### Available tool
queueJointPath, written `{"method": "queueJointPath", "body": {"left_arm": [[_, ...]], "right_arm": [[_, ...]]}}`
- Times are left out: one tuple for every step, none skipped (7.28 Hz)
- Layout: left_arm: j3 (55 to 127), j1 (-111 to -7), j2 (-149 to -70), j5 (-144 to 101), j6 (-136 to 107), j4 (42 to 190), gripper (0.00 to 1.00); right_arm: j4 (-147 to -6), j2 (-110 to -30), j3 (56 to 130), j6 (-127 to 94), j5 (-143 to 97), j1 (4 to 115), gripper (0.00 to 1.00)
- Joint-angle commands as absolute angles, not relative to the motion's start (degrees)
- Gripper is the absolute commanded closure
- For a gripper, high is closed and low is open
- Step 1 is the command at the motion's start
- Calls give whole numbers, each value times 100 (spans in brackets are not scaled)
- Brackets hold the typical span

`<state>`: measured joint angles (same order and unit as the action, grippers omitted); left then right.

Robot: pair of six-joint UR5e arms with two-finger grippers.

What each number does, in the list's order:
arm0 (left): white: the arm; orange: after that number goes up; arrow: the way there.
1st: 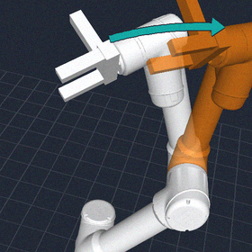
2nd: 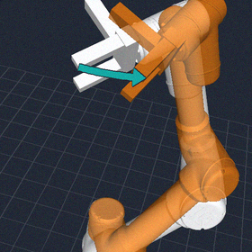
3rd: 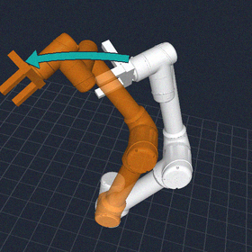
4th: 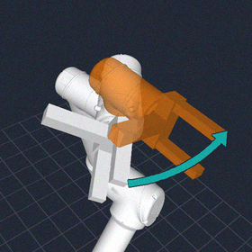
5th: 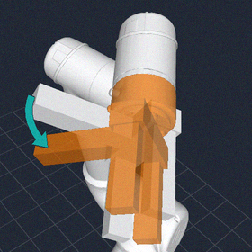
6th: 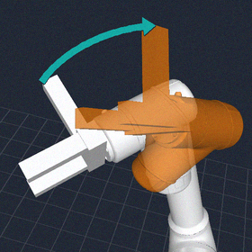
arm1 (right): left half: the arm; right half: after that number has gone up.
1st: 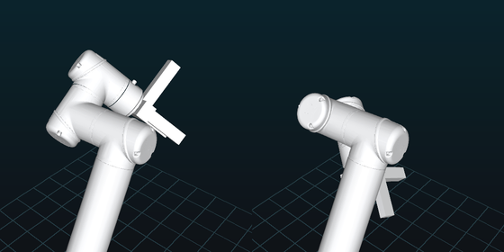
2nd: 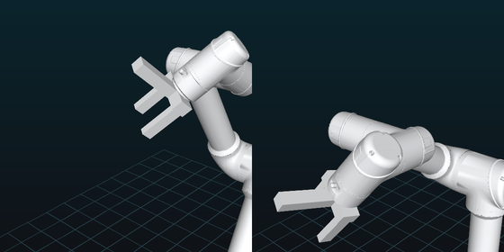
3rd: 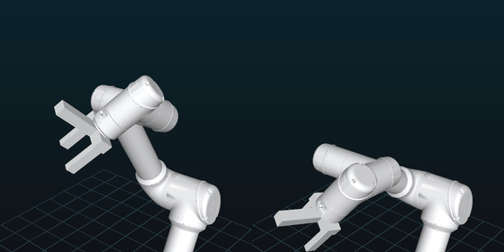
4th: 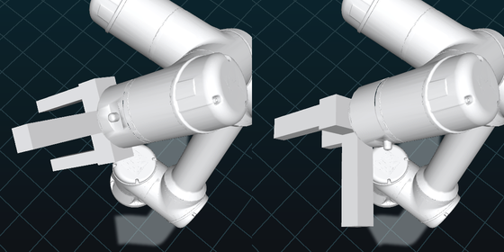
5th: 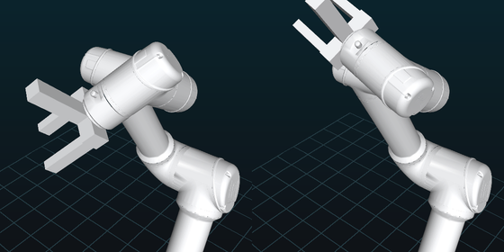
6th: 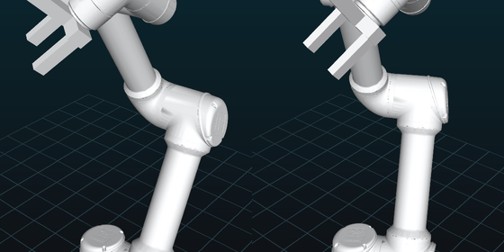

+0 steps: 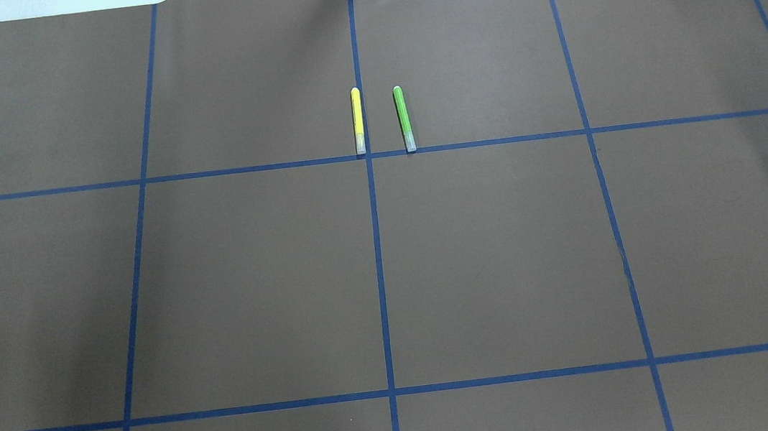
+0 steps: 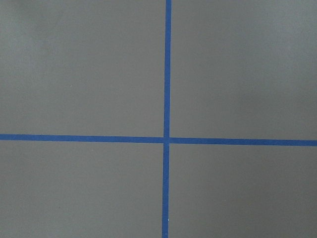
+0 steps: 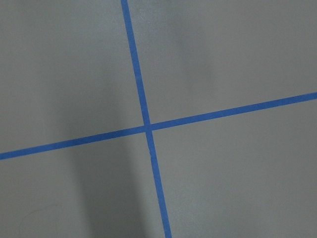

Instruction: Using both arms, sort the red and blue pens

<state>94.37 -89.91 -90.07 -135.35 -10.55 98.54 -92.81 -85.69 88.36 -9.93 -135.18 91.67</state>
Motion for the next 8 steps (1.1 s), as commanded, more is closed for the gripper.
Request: {"method": "queueJointPath", "body": {"left_arm": [[9431,-8991,-9017,-13535,-1055,9853,0],[9405,-8991,-9026,-13535,-1055,9853,0],[9396,-8991,-9035,-13535,-1055,9853,0],[9378,-8991,-9035,-13535,-1055,9853,0],[9369,-8991,-9035,-13535,-1055,9853,0],[9317,-8991,-9035,-13535,-1055,9887,0],[9282,-8991,-9035,-13535,-1046,9896,0],[9273,-8991,-9035,-13535,-1046,9896,0]], "right_arm": [[-9281,-8569,8859,-993,-13526,9167,0],[-9281,-8569,8859,-993,-13526,9167,0],[-9281,-8569,8877,-993,-13526,9167,0],[-9281,-8569,8877,-993,-13526,9167,0],[-9281,-8569,8877,-1002,-13526,9167,0],[-9281,-8561,8877,-993,-13526,9167,0],[-9281,-8561,8886,-1002,-13535,9167,0],[-9281,-8552,8886,-1002,-13544,9167,0]]}}
